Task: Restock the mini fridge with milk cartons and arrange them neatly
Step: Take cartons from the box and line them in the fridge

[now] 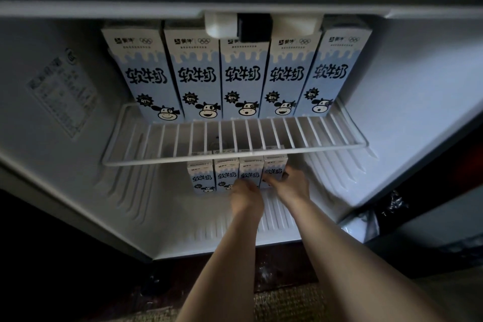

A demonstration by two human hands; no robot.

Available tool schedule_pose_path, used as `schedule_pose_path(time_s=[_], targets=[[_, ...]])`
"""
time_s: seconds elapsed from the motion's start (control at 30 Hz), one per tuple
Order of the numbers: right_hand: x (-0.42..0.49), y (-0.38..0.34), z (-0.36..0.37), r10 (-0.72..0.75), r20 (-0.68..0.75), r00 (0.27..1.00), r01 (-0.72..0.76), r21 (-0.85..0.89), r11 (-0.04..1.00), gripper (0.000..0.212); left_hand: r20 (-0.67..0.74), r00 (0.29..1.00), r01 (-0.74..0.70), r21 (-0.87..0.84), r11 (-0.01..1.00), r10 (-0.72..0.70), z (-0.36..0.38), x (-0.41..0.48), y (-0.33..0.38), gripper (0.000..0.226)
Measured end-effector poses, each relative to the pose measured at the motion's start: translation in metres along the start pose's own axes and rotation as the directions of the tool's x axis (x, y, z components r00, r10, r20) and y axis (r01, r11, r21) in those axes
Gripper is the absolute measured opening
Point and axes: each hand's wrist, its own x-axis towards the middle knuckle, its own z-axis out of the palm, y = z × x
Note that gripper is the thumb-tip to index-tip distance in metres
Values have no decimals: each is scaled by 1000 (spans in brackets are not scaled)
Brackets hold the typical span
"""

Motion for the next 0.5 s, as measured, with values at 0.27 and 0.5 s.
schedule_pose_path(time_s=[0.27, 0.5], targets=[[5, -1, 3, -11, -19, 1000, 11, -7, 1000, 36, 71, 996, -62, 16, 998, 61, -4, 5, -4, 24], [4, -8, -3, 82, 66, 994, -78, -57, 995, 33, 157, 984, -105, 178, 978, 77, -13, 2, 7, 32]])
